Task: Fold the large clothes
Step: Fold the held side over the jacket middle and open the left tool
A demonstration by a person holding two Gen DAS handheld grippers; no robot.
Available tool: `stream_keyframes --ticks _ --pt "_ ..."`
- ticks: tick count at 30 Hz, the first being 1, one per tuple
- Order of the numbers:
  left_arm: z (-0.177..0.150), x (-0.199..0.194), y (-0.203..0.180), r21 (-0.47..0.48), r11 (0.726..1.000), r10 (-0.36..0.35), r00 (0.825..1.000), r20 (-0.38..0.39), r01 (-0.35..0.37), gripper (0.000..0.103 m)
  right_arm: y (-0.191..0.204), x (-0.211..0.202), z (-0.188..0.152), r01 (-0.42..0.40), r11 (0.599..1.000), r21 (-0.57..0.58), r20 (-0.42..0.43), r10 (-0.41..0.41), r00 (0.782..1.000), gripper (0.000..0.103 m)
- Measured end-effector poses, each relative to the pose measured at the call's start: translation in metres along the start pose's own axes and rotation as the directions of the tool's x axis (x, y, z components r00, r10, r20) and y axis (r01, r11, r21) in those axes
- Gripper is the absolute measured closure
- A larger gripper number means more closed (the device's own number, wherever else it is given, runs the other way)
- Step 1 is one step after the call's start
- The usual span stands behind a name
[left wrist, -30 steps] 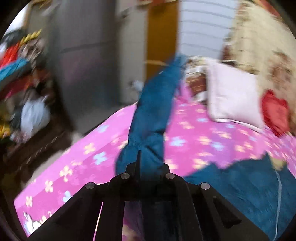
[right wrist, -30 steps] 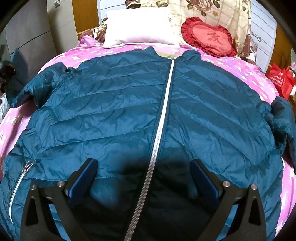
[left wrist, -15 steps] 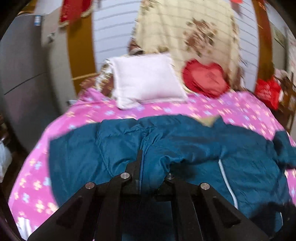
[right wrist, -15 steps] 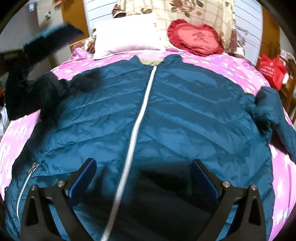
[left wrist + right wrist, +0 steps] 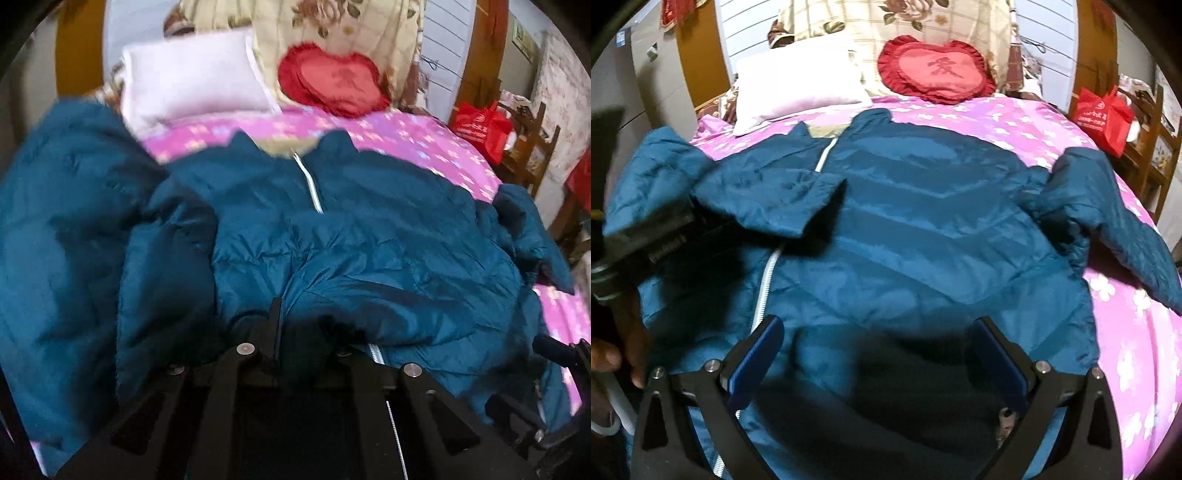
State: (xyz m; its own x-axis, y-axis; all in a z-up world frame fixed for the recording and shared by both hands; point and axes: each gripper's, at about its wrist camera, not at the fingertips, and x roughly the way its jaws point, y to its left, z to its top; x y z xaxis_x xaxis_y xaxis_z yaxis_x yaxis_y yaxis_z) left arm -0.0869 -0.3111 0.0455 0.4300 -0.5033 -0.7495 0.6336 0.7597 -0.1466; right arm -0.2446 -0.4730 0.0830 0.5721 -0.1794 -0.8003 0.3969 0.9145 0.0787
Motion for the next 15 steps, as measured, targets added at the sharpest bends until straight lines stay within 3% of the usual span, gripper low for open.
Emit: stream_keyframes --ticks 8,12,15 --pt "-0.018 -0.048 -0.015 0.068 0.992 -0.109 0.994 -0.021 0.11 0.103 -0.022 -0.011 0.007 0.005 0.999 0.05 0.03 -0.006 1.0 0.0" --pt "-0.028 -0.067 -0.012 0.051 0.992 -0.114 0.993 0.018 0.113 0.082 -0.025 -0.016 0.021 -0.047 0.993 0.104 0.09 0.038 0.995 0.0" --pt "-0.032 -0.054 -0.011 0.045 0.993 -0.11 0.994 -0.014 0.111 0.081 -0.025 -0.003 0.029 -0.087 0.985 0.149 0.028 0.084 0.996 0.0"
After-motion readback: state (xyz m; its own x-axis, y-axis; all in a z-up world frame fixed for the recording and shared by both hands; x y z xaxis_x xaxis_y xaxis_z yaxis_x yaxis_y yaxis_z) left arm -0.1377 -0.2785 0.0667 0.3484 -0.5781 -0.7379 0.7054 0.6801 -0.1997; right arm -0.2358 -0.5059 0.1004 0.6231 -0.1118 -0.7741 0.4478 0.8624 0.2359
